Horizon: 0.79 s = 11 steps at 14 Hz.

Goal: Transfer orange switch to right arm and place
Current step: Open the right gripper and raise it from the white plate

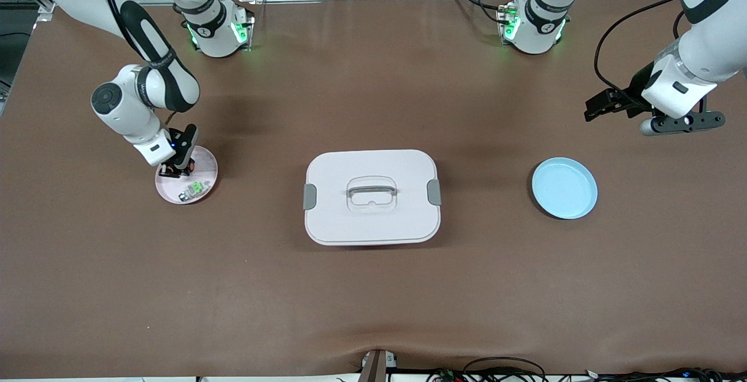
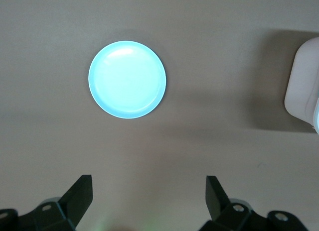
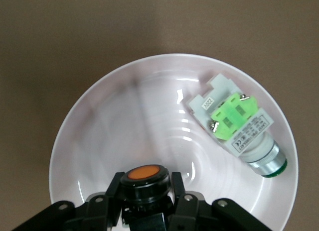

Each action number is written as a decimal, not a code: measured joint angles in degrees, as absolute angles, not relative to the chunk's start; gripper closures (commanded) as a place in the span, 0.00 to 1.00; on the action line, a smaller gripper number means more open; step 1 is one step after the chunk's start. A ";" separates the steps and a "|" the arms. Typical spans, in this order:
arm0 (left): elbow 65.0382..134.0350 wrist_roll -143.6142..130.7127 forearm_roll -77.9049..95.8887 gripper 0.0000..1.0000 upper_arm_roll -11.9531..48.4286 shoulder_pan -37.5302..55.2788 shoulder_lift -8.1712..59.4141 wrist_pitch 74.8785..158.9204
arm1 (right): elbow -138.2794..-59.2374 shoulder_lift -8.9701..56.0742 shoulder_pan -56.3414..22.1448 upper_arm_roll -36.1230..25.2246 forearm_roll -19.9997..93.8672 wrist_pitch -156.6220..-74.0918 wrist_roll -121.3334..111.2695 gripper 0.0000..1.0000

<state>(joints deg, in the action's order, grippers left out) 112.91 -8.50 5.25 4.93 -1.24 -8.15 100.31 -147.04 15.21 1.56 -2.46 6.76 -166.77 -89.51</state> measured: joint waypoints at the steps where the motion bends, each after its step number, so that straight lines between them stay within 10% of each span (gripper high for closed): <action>1: 112.93 -8.50 5.24 0.00 4.92 -1.23 -8.15 100.26 | -147.04 15.27 1.44 -2.41 6.76 -166.78 -88.85 0.00; 11: 113.01 -8.50 4.88 0.00 4.22 -0.24 -7.92 100.18 | -139.87 11.17 -1.99 -2.12 7.20 -148.32 -77.65 0.00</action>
<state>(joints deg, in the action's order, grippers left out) 113.01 -8.50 4.88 4.22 -0.24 -7.92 100.18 -139.87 11.17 -1.99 -2.12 7.20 -148.32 -77.65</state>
